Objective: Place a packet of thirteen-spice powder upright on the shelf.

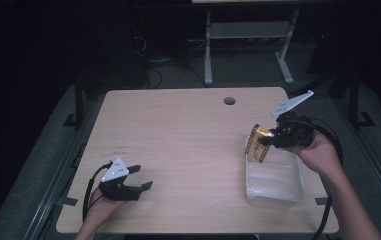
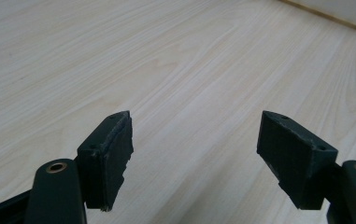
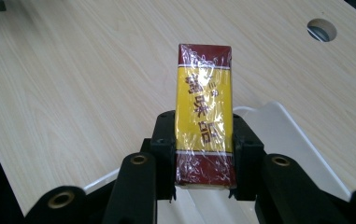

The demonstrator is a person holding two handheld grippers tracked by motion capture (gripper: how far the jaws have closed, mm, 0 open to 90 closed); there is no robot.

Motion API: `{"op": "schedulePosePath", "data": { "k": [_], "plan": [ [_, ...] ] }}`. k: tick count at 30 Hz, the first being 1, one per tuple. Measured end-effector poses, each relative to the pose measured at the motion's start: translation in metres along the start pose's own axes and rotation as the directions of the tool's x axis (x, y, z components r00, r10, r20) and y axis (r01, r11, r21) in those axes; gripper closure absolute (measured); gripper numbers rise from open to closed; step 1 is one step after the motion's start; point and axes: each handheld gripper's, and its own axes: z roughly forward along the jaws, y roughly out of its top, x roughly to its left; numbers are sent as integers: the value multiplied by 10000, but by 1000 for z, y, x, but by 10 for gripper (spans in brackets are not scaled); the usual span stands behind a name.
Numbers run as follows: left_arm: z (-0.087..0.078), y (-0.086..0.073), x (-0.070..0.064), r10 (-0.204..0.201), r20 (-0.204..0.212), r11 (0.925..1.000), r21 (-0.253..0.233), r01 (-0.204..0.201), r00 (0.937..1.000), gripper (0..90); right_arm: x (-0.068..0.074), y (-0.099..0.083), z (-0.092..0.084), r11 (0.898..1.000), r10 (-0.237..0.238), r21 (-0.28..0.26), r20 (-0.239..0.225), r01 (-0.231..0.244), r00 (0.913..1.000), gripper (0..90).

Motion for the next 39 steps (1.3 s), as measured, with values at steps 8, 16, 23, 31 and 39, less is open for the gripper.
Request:
{"op": "schedulePosePath", "data": {
  "k": [8, 16, 23, 31, 39],
  "plan": [
    [-2, -1, 3, -195, -22, 9997, -117, 195, 9998, 263, -8, -5, -1, 9999, 27, 159, 324, -32, 9995, 680],
    [-1, 0, 3, -157, -8, 9998, -83, 157, 9999, 263, -10, -10, 3, 9994, -157, 327, 367, 145, 9992, 679],
    [-1, 0, 3, -202, 24, 9998, -94, 202, 9998, 264, -11, -15, 9, 9986, -166, 497, 288, 152, 9994, 678],
    [0, 0, 3, -183, -9, 9998, -68, 183, 9998, 263, -14, -19, 24, 9971, -91, 758, 189, 76, 9998, 677],
    [-1, 0, 4, -187, -2, 9998, -72, 187, 9998, 263, -18, -27, 36, 9967, 209, 785, 94, -216, 9997, 675]
  ]
}}
